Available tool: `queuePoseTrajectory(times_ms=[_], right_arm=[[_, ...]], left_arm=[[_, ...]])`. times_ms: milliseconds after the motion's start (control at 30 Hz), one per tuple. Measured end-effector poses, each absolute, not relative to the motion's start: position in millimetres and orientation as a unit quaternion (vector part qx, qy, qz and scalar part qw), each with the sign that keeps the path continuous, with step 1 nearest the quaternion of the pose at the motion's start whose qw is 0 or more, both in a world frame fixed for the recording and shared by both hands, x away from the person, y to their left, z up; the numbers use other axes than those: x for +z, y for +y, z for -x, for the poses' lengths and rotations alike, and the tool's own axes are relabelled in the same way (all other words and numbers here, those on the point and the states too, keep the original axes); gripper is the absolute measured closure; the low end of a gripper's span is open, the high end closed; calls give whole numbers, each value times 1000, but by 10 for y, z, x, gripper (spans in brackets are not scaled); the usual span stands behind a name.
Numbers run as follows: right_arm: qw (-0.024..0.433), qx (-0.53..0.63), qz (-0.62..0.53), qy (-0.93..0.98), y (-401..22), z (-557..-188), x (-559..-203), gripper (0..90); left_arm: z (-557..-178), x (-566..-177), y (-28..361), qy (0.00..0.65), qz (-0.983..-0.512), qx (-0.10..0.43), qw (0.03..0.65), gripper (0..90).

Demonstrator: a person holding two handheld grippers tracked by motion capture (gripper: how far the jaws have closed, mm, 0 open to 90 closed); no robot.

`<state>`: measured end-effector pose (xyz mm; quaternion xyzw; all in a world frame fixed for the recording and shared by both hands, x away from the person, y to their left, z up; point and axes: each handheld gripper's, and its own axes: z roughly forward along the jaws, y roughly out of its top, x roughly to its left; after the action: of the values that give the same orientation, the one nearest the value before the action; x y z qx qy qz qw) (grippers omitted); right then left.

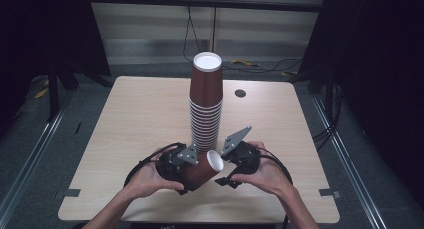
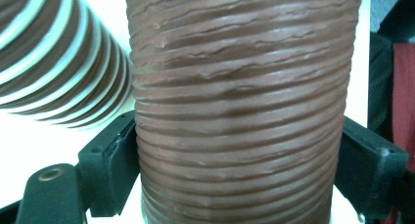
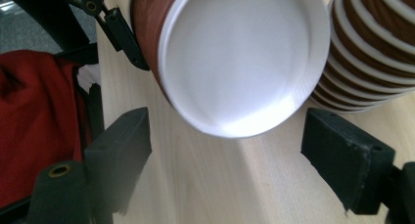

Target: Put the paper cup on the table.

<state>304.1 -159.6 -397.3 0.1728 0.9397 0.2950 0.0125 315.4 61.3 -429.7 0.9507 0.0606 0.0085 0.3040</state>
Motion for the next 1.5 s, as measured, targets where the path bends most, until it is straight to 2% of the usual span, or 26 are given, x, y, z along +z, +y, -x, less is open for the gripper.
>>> queuePoseTrajectory(times_ms=[233,433,700,867,900,933,1167,1367,1433,1500], right_arm=[[15,291,-166,942,-1602,-3037,-3973,168],[-3,274,-166,947,-1595,-3055,-4010,167],[-21,259,-160,952,-1540,-3076,-4051,216],[-34,260,-155,952,-1522,-3079,-4058,197],[-34,268,-156,950,-1530,-3087,-4045,144],[-34,268,-156,950,-1530,-3087,-4045,144],[-53,266,-156,950,-1472,-3105,-4079,163],[-65,267,-147,950,-1424,-3112,-4084,184],[-70,271,-145,949,-1420,-3107,-4077,218],[-66,273,-143,949,-1420,-3099,-4072,227]], left_arm=[[-3114,-4301,541,45,-959,8,279,157],[-3117,-4295,492,39,-962,13,271,156],[-3074,-4324,406,18,-970,17,243,157],[-3082,-4318,388,6,-972,21,232,156],[-3080,-4319,387,8,-972,23,234,156],[-3080,-4319,385,8,-972,22,234,156],[-3037,-4340,352,11,-971,16,238,156],[-3028,-4342,337,-11,-972,19,234,156],[-3017,-4344,334,-14,-971,18,237,154],[-2983,-4367,325,4,-968,14,251,154]])
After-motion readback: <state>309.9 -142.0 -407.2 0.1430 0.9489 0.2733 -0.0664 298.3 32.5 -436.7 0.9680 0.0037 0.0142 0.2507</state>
